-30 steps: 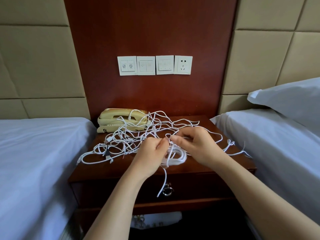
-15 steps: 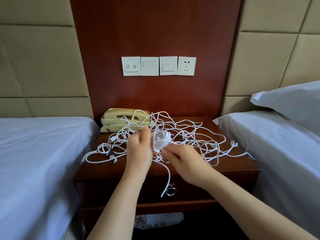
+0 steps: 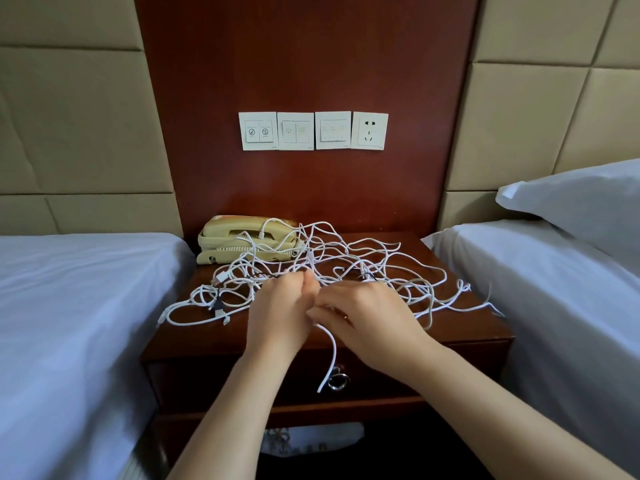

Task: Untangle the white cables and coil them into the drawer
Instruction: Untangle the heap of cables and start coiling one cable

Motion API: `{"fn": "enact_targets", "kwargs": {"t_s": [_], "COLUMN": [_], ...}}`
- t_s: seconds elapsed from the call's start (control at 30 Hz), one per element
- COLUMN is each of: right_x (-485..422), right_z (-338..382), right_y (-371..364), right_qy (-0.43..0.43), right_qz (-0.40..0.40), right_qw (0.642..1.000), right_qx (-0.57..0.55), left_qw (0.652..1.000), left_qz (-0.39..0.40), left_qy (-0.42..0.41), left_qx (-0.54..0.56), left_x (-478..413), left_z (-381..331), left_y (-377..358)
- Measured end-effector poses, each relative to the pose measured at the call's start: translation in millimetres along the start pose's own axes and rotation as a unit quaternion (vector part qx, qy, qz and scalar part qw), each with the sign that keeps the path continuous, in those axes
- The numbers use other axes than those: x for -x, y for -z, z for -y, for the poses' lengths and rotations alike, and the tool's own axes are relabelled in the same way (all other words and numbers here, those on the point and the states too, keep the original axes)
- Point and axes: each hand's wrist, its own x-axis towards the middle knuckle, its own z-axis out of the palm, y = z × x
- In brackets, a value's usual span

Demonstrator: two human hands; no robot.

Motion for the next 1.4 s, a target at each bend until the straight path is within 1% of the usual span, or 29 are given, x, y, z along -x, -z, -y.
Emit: {"fn": "enact_targets", "kwargs": {"t_s": [0.03,0.07,0.13,0.23,0.33,0.4,0.5,0.6,0.7,0.8,0.83,0.87,0.93,1.0,1.07,1.17,1.23,1.33,1.4], "right_x": [-1,-1,-3,-4,-3,-3,0,2,3,6,7,7,8,7,5,2,0,-3,-4], "right_z": [-2,-4,-12,-26,-38,-41,-37,-26,-13,3,7,11,17,17,16,12,9,1,-1], "right_y": [3,5,9,13,14,11,0,-8,-13,-20,-22,-22,-16,-9,-5,-4,-3,4,8], "right_qy": [-0.028,-0.058,-0.104,-0.141,-0.175,-0.176,-0.173,-0.164,-0.123,-0.047,-0.02,0.0,0.023,0.04,0.043,0.01,-0.051,-0.148,-0.177], "right_qz": [-0.002,-0.001,0.008,0.037,0.014,0.004,-0.007,-0.002,-0.021,-0.03,-0.031,-0.023,-0.015,-0.043,-0.063,-0.071,-0.085,-0.091,-0.102], "right_qw": [0.999,0.996,0.987,0.968,0.957,0.954,0.951,0.961,0.981,0.998,0.999,0.999,0.993,0.985,0.982,0.992,0.995,0.98,0.969], "right_qx": [-0.032,-0.066,-0.125,-0.202,-0.23,-0.241,-0.257,-0.222,-0.149,-0.028,0.011,0.046,0.111,0.16,0.172,0.104,0.03,-0.1,-0.137], "left_qw": [0.999,0.999,0.991,0.968,0.944,0.926,0.899,0.885,0.875,0.854,0.851,0.859,0.9,0.932,0.949,0.965,0.972,0.976,0.977], "left_qz": [0.029,0.047,0.08,0.122,0.135,0.128,0.086,0.01,-0.077,-0.141,-0.16,-0.177,-0.193,-0.199,-0.198,-0.177,-0.171,-0.156,-0.137], "left_qy": [-0.013,-0.02,-0.01,0.017,0.03,0.051,0.112,0.188,0.244,0.291,0.292,0.278,0.216,0.153,0.114,0.084,0.047,0.0,-0.002], "left_qx": [-0.008,0.015,0.108,0.218,0.301,0.352,0.415,0.426,0.412,0.407,0.406,0.391,0.325,0.26,0.215,0.173,0.151,0.154,0.164], "left_x": [0,0,1,3,5,6,6,6,4,2,1,0,0,1,2,4,7,8,10], "left_z": [0,1,1,-5,-13,-17,-21,-21,-15,-7,-6,-4,-5,-8,-7,-9,-11,-14,-17], "left_y": [-1,-3,-4,-5,-3,-3,-4,-5,-7,-8,-7,-6,-2,0,-2,-7,-10,-15,-18]}}
